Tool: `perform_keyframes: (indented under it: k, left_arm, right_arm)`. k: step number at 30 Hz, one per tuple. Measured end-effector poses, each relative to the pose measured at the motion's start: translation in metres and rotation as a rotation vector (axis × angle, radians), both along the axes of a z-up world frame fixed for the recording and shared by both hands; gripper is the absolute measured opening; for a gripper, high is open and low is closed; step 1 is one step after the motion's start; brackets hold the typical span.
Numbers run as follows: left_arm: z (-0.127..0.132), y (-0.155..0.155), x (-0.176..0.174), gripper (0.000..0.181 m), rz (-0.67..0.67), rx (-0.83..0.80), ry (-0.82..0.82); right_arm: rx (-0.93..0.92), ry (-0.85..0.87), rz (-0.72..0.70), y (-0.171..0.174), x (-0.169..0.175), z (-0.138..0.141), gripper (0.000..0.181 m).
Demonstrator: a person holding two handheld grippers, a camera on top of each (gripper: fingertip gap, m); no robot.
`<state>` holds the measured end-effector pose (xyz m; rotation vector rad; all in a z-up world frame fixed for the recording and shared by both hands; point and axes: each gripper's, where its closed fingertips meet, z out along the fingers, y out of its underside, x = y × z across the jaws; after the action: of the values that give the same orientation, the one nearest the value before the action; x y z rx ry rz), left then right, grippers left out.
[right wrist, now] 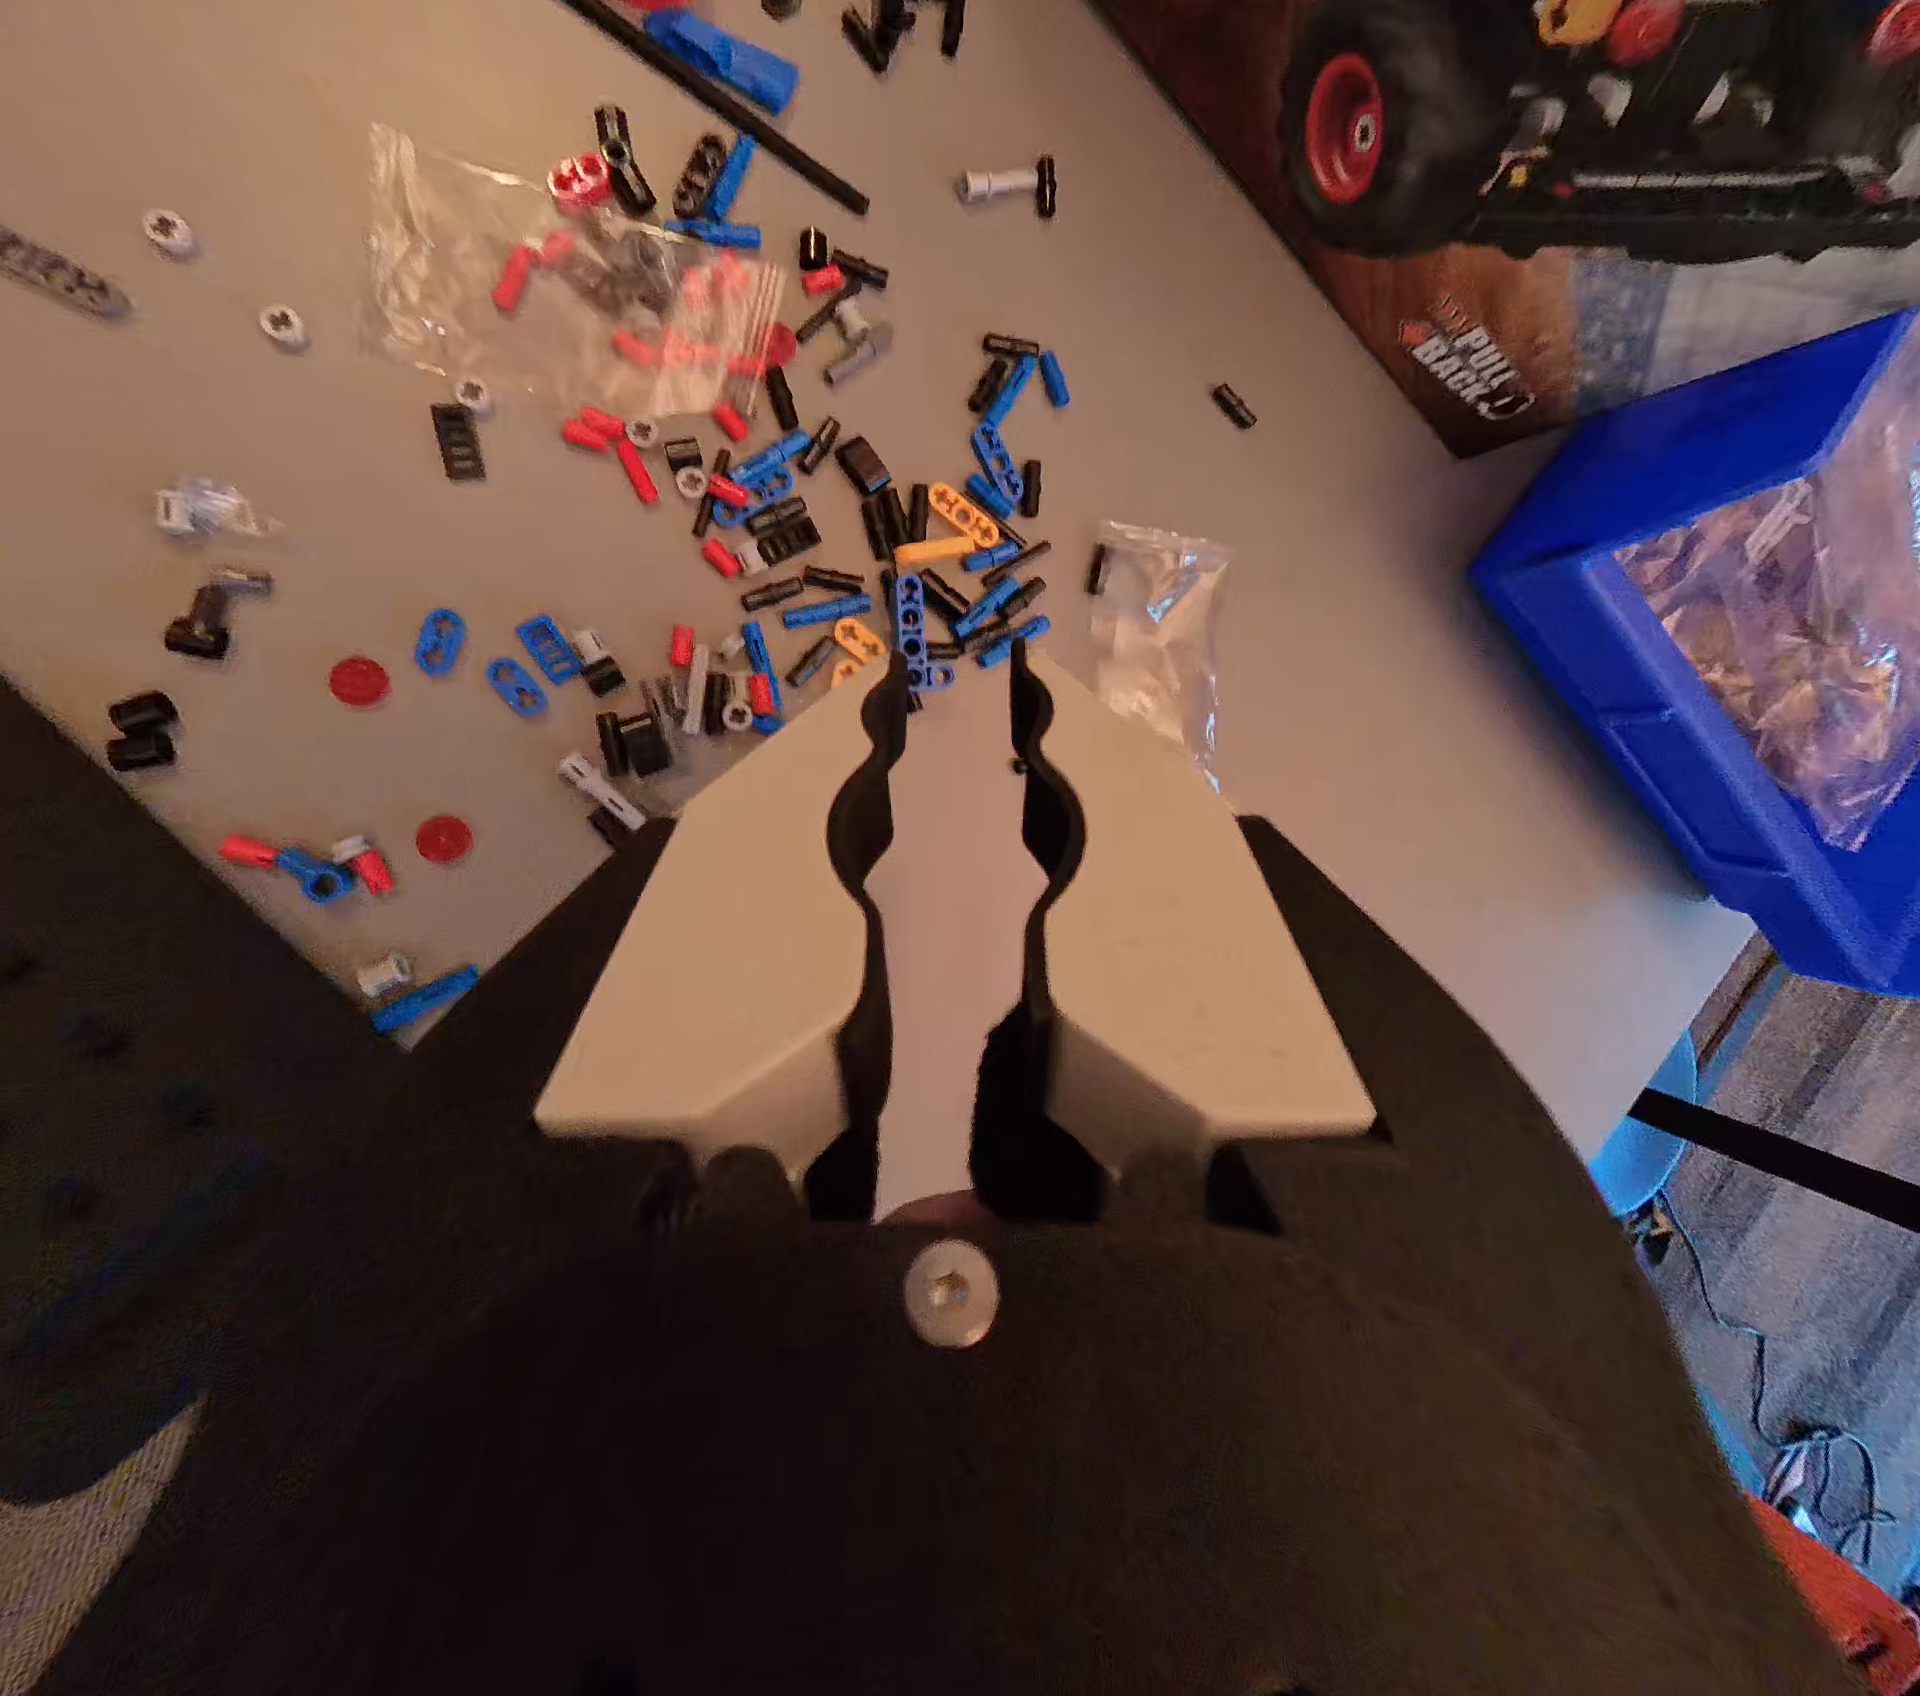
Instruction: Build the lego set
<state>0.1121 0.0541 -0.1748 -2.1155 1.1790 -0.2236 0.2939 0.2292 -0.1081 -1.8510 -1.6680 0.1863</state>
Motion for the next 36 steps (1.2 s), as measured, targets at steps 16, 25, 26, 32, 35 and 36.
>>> perform_keyframes:
  k: [16, 25, 26, 32, 35, 36]
  left_arm:
    - [0.002, 0.002, 0.003, 0.02, -0.013, 0.025, -0.016]
    - [0.004, 0.004, 0.005, 0.02, -0.022, 0.035, -0.034]
    - [0.004, 0.003, 0.005, 0.02, -0.023, 0.036, -0.035]
    - [0.004, 0.004, 0.005, 0.021, -0.02, 0.036, -0.04]
    - [0.003, 0.004, 0.005, 0.021, -0.019, 0.029, -0.038]
    - [0.002, 0.004, 0.005, 0.021, -0.02, 0.025, -0.038]
  right_arm:
    - [-0.182, -0.151, 0.025, -0.011, 0.043, -0.054, 0.018]
    - [-0.207, -0.115, 0.056, -0.037, 0.045, -0.048, 0.018]
    - [-0.208, -0.107, 0.061, -0.039, 0.044, -0.046, 0.018]
    - [-0.226, -0.059, 0.149, -0.067, 0.025, -0.04, 0.02]
    - [-0.223, -0.06, 0.183, -0.073, 0.014, -0.044, 0.022]
    - [-0.224, -0.052, 0.193, -0.074, 0.009, -0.045, 0.022]
